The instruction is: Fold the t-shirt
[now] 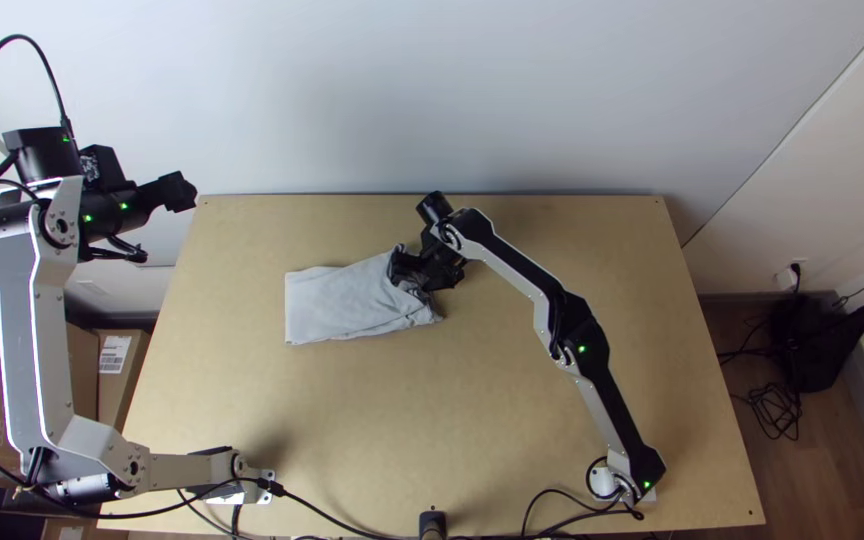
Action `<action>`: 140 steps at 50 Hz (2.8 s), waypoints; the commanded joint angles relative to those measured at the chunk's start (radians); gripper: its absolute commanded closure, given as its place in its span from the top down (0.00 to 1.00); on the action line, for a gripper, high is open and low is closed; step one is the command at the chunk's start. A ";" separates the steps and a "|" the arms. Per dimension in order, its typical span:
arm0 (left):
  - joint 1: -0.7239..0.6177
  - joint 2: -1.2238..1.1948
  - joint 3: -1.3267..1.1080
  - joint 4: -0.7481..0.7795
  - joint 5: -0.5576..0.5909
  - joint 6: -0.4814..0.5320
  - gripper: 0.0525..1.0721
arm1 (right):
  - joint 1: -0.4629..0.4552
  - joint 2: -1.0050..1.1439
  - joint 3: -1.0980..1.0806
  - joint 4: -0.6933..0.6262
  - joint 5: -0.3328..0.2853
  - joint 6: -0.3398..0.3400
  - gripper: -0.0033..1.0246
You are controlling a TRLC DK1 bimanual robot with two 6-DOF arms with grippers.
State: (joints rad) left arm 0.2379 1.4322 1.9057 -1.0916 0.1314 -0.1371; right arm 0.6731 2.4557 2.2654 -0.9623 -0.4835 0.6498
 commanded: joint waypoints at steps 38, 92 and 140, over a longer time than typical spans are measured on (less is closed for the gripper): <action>0.021 0.043 0.029 0.002 0.008 0.045 0.96 | -0.316 -0.098 -0.262 0.071 0.046 -0.104 0.03; 0.020 0.065 0.058 0.006 0.027 0.071 0.96 | -1.285 -0.414 -0.664 0.336 0.089 -0.291 0.97; 0.112 -0.538 -0.398 0.533 -0.095 0.088 0.96 | -1.103 -1.575 -0.830 0.803 0.404 -0.484 0.96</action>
State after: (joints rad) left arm 0.2989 0.9791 1.6260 -0.6346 0.0471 -0.0666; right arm -0.4473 0.9405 1.4727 -0.2348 -0.0792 0.1516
